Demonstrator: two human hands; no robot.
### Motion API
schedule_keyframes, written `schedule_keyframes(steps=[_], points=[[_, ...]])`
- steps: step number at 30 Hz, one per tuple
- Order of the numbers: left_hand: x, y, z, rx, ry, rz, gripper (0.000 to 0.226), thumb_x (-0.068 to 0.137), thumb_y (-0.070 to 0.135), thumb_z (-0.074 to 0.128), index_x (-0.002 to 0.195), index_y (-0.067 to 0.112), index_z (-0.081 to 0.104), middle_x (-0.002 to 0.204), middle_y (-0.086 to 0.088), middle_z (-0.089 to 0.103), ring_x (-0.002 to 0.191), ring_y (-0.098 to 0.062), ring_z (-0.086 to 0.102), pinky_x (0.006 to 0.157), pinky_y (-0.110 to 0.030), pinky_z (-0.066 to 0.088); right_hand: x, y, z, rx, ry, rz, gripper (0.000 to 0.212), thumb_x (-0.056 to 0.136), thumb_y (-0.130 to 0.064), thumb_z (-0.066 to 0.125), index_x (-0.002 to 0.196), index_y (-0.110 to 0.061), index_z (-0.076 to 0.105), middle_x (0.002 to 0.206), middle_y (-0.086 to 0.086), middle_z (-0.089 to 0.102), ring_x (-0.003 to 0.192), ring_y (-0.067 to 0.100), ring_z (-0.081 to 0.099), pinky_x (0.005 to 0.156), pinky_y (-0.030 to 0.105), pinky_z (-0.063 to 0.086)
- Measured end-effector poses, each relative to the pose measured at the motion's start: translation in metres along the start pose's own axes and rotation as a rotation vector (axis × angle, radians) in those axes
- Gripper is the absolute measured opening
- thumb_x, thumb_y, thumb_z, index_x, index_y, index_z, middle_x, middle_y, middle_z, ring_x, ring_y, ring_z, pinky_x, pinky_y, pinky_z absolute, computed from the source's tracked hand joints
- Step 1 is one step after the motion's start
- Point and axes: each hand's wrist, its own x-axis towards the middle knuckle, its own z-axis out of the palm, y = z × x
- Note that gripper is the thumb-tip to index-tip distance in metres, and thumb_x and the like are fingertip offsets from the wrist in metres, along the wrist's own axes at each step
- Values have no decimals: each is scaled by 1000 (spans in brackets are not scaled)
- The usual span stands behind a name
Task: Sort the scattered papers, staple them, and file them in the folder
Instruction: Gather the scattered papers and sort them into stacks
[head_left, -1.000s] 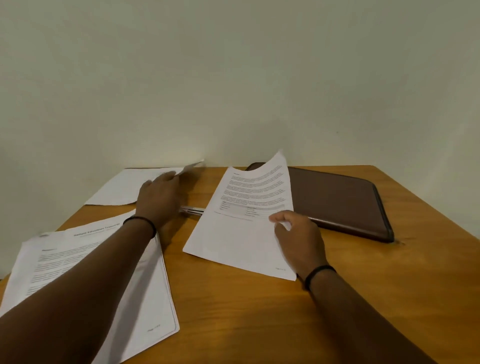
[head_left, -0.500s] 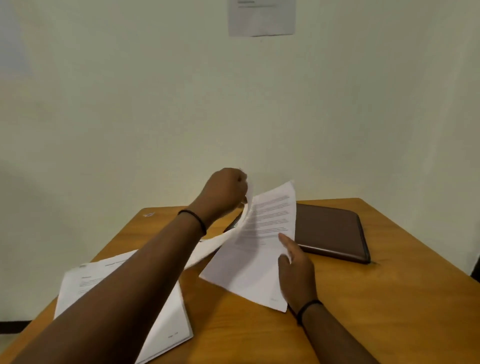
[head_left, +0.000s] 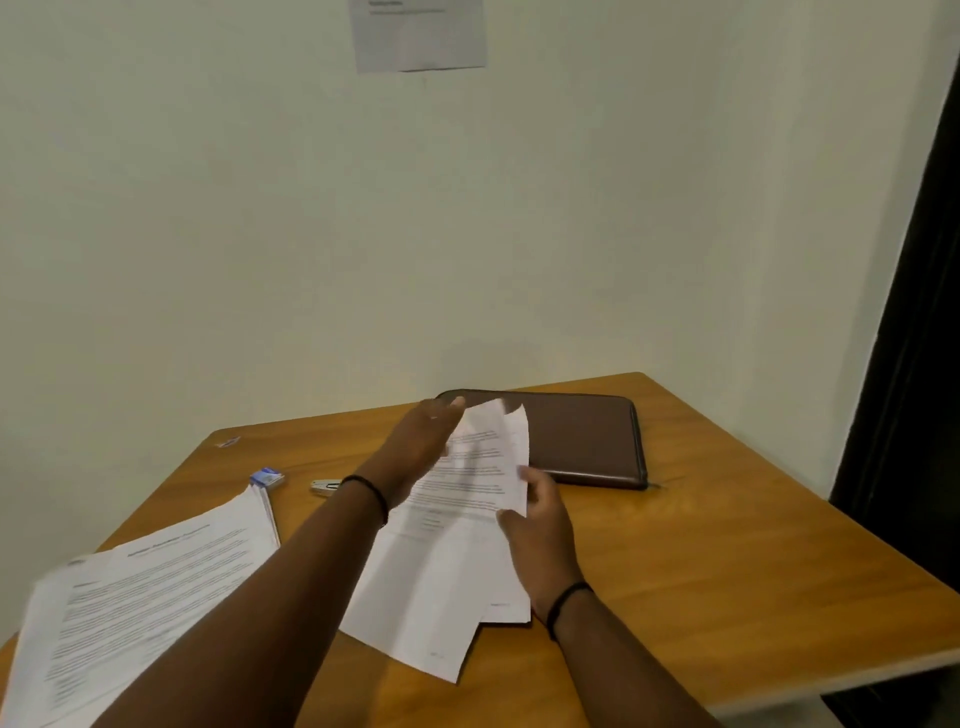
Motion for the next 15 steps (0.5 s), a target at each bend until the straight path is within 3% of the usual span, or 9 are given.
schedule_keyframes(steps=[2,4,5,7,9,12,15], points=[[4,-18,-11,164,161,0,30,100,37,55,121,16,53,109,2,45,97,-18,46,80,-31,39,3,3,-3,100,21,44,56,92,1,59,130,-37,41,111,-7,68,98,15,69,75,34,62],[6,-40,-25,234,222,-135,48,97,34,60,133,4,46,108,1,47,94,-19,47,76,-32,40,6,5,-4,128,14,80,50,93,1,55,133,-29,44,115,-4,69,99,17,69,77,35,61],[5,-50,-31,229,223,-206,47,96,33,61,129,2,47,102,0,51,86,-19,50,70,-31,41,6,5,-3,129,-10,92,42,95,0,52,129,-23,51,116,-2,70,99,18,70,76,34,61],[4,-69,-38,154,229,-293,32,94,32,65,101,4,52,82,-3,50,69,-17,47,57,-29,36,3,4,-5,201,-57,110,33,97,1,48,121,-18,62,115,1,72,99,22,71,76,35,60],[0,-79,-45,28,227,-283,35,91,32,70,78,8,48,73,-9,48,63,-20,43,59,-29,32,0,3,-11,288,-81,107,32,97,2,46,117,-14,66,112,5,74,99,26,71,78,39,60],[-11,-80,-50,-170,120,-312,33,89,31,71,84,-1,68,86,-12,73,75,-31,67,70,-35,47,-1,4,-20,361,-100,102,32,97,3,46,119,-9,66,112,12,73,102,34,69,83,46,58],[-28,-77,-51,-164,74,-297,20,94,22,67,85,4,69,76,-5,75,65,-20,69,63,-26,52,-3,2,-24,377,-151,121,35,96,2,45,123,-9,64,116,16,71,105,39,68,86,49,56]])
